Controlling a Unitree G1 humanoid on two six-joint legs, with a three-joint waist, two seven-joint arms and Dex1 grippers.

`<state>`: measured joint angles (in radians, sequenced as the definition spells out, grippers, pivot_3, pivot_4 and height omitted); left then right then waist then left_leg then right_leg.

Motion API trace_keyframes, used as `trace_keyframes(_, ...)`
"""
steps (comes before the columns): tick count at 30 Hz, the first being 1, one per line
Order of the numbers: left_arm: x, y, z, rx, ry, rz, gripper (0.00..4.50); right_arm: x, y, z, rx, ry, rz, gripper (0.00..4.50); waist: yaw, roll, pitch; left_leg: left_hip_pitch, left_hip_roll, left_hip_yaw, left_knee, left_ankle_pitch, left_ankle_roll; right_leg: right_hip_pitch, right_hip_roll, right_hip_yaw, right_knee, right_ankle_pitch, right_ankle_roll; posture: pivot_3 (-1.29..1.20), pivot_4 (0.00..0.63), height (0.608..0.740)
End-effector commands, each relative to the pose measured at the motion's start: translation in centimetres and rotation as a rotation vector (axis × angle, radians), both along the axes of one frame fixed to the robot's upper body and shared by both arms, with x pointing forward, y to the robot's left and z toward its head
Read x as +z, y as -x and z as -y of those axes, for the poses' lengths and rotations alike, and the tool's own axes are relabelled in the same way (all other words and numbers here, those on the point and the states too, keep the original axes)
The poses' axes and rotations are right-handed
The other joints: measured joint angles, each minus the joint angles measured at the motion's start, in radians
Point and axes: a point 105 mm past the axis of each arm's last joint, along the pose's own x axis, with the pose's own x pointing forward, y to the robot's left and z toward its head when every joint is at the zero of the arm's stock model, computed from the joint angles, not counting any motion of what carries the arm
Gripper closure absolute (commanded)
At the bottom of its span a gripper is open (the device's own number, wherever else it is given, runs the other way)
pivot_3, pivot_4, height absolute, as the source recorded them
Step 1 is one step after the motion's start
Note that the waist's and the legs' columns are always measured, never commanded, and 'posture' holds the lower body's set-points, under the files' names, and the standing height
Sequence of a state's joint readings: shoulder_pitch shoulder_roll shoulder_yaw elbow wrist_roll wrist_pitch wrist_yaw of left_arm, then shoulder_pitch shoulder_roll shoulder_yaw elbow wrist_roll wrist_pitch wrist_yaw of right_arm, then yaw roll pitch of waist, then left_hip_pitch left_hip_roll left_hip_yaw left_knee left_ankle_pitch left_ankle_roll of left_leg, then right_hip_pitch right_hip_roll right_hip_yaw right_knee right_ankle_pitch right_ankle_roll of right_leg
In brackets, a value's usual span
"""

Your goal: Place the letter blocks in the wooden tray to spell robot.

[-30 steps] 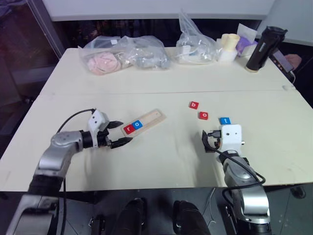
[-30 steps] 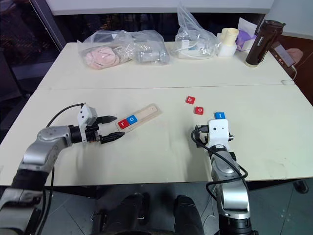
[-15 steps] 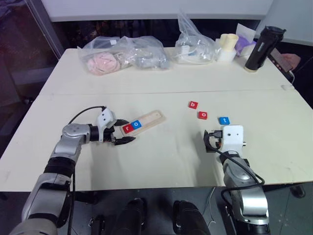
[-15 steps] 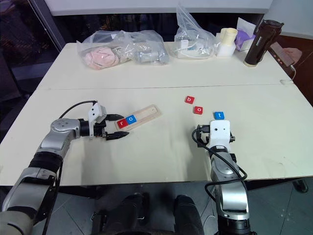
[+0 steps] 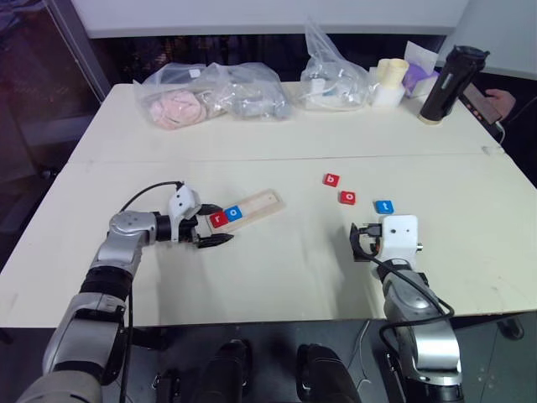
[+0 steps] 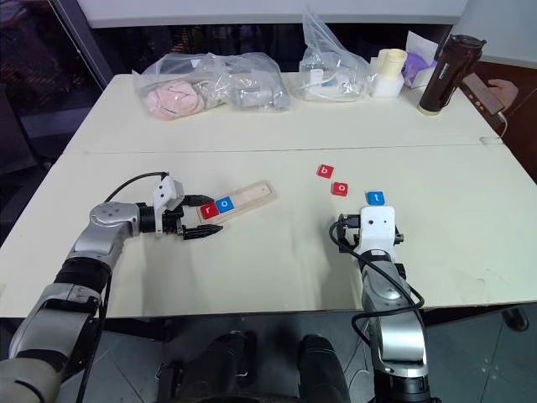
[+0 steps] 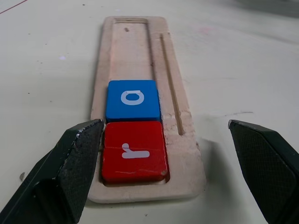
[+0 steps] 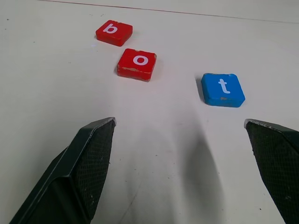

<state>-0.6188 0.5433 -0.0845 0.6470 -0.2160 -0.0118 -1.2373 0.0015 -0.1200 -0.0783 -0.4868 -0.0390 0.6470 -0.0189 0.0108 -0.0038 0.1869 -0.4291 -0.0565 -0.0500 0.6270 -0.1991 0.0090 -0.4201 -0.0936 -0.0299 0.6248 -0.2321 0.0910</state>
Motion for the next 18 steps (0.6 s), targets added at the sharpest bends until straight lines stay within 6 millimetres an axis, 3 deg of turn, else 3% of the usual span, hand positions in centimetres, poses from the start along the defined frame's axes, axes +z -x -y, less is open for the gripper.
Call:
trace_keyframes(1,2.07,-0.26,-0.07,-0.01,0.041,0.05,0.0,1.24,-0.09,-0.14,0.011,0.016,0.049,0.03,0.0,0.0,0.0,0.0,0.0,0.0,0.0,0.0,0.0,0.0,0.0,0.0,0.0,0.0,0.0,0.0,0.15,0.738)
trace_keyframes(18,2.03,-1.17,-1.03,0.037,0.01,0.068,0.0,1.02,0.02,-0.13,0.013,0.018,0.037,0.03,0.0,0.0,0.0,0.0,0.0,0.0,0.002,0.0,0.0,-0.001,0.0,0.0,0.004,-0.001,-0.001,0.0,0.15,0.738)
